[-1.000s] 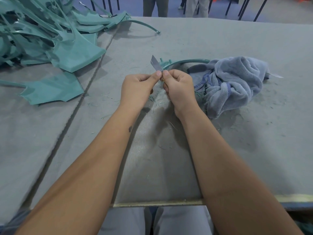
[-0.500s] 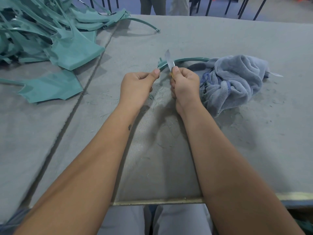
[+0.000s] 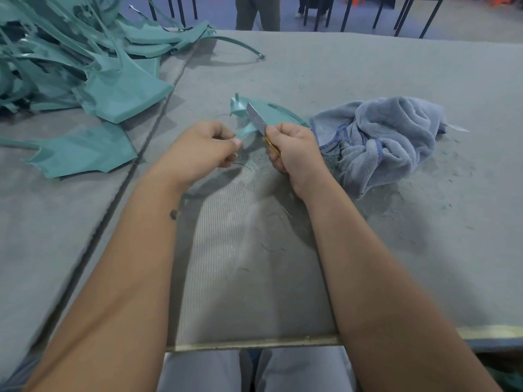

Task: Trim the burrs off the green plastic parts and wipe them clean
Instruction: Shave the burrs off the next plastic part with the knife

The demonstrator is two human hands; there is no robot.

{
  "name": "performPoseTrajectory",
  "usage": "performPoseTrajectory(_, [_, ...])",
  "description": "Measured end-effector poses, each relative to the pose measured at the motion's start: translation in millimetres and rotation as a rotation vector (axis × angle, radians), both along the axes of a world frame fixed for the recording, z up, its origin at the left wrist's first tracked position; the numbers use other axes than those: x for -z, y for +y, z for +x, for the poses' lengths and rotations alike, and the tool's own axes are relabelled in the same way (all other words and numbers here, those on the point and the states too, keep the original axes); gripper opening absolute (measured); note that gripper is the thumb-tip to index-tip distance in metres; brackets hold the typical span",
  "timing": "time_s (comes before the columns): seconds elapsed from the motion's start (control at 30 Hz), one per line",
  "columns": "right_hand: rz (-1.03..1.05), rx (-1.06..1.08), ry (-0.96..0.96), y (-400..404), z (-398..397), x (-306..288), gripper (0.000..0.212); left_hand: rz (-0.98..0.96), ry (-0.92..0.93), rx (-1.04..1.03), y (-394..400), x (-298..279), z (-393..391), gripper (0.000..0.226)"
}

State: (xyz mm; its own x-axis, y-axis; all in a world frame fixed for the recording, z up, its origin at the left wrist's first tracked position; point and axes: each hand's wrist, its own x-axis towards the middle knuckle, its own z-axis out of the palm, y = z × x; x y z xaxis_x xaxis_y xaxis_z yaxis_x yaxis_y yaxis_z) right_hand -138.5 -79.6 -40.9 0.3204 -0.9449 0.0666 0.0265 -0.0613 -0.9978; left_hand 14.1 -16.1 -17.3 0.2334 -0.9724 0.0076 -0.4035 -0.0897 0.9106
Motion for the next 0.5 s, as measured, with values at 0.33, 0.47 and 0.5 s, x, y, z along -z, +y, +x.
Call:
performPoseTrajectory(0.33, [-0.061, 0.012, -0.051, 1.2, 6.6, 1.2, 0.015, -0.100, -0.412, -0.073, -16.9, 1.1, -25.7, 0.017])
performPoseTrajectory(0.47, [-0.049, -0.017, -0.111, 3.7, 3.1, -3.6, 0.017, -0.131, -0.034, -0.070, -15.3, -4.5, -23.2, 0.026])
performPoseTrajectory(0.5, [-0.048, -0.029, -0.116, 4.3, 1.7, -4.3, 0.020, -0.120, 0.031, -0.034, -13.3, -6.0, -21.7, 0.024])
